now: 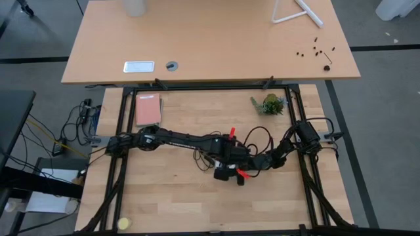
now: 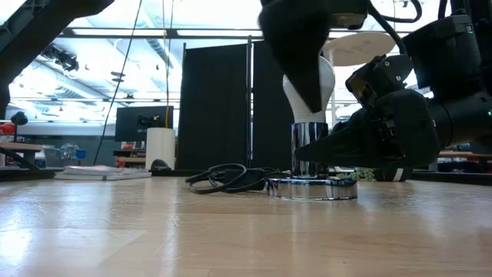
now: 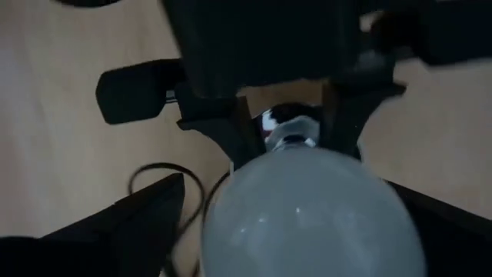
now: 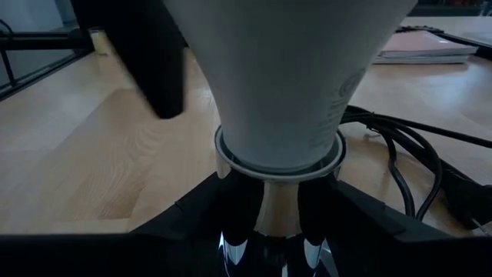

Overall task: Screw lightbulb
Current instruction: Remove the lightbulb from the lamp

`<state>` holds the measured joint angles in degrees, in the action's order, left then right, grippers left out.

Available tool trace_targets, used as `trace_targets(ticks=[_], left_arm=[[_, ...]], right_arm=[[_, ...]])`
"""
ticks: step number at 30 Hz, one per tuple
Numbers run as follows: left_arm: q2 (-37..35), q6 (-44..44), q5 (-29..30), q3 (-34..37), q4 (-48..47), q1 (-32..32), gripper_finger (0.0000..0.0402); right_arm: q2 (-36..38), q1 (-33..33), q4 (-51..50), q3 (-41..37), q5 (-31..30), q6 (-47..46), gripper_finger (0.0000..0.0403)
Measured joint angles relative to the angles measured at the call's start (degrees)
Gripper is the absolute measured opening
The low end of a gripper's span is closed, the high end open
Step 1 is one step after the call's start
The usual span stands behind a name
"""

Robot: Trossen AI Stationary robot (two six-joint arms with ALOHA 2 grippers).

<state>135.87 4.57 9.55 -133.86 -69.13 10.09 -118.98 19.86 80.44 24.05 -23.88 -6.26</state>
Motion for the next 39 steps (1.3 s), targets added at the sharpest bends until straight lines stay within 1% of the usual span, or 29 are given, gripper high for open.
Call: trace_targets(ticks=[5, 14, 20, 26, 30, 34, 39], left_arm=[[0.0, 10.87, 2.88, 0.0, -0.93, 0.49, 0.0393], [0.0, 26.36, 3.3, 0.0, -1.57, 1.73, 0.0399], [0.0, 32.63, 3.86, 0.0, -1.3, 2.5, 0.0399], [0.0, 32.67, 4.12, 0.0, -2.25, 2.79, 0.0393], [0.0, 30.1, 4.16, 0.0, -3.99, 2.43, 0.0377], [0.0, 29.32, 4.1, 0.0, -4.45, 2.04, 0.0357], [0.0, 26.77, 1.85, 0.0, -4.24, 1.49, 0.0339]], right_arm=[[0.0, 0.0, -0.08, 0.0, 0.0, -0.01, 0.0197], [0.0, 0.0, -0.13, 0.0, 0.0, 0.0, 0.0197], [0.0, 0.0, -0.13, 0.0, 0.0, 0.0, 0.0197], [0.0, 0.0, -0.13, 0.0, 0.02, -0.02, 0.0197], [0.0, -0.02, -0.13, 0.0, 0.14, -0.02, 0.0197], [0.01, -0.02, -0.13, 0.0, 0.15, -0.02, 0.0197], [0.0, -0.02, -0.13, 0.0, 0.15, -0.02, 0.0197]])
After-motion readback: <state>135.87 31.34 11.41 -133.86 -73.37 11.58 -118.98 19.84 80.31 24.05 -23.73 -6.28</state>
